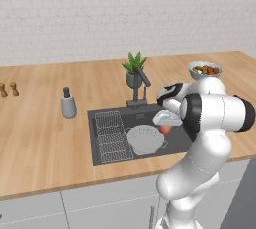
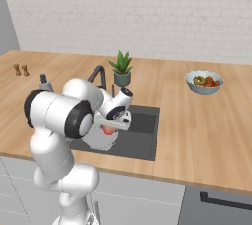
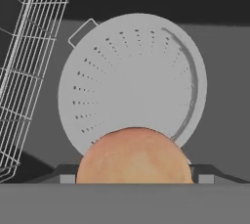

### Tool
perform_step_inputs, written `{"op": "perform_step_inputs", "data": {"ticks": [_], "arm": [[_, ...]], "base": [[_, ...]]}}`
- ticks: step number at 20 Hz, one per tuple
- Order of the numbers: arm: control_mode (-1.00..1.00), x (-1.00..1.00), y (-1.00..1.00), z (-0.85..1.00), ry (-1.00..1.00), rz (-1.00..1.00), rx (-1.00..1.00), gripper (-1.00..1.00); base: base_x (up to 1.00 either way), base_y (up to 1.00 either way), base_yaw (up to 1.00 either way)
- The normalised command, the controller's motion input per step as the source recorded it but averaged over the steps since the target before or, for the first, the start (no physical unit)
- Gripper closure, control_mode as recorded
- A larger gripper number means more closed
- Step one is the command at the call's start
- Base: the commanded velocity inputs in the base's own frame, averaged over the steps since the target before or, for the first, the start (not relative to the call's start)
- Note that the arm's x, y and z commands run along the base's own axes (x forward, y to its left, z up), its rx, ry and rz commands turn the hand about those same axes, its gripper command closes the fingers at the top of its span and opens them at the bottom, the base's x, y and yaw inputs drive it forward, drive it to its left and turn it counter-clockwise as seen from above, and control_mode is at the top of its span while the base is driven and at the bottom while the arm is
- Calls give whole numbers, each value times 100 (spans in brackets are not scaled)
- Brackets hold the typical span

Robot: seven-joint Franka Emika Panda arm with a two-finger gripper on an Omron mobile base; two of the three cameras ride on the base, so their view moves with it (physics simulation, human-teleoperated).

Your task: Put the colander in the sink, put the peach in the colander, and turn on the sink faucet and pour water over the colander.

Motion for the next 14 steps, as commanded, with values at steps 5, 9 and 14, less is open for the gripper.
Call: {"op": "perform_step_inputs", "data": {"ticks": [5,9,14], "arm": [[-100,12,19,-22,0,0,0,100],[-100,0,18,-18,-1,0,0,100],[-100,2,18,-20,0,0,0,100]], "base": [[0,0,0],[0,0,0],[0,0,0]]}}
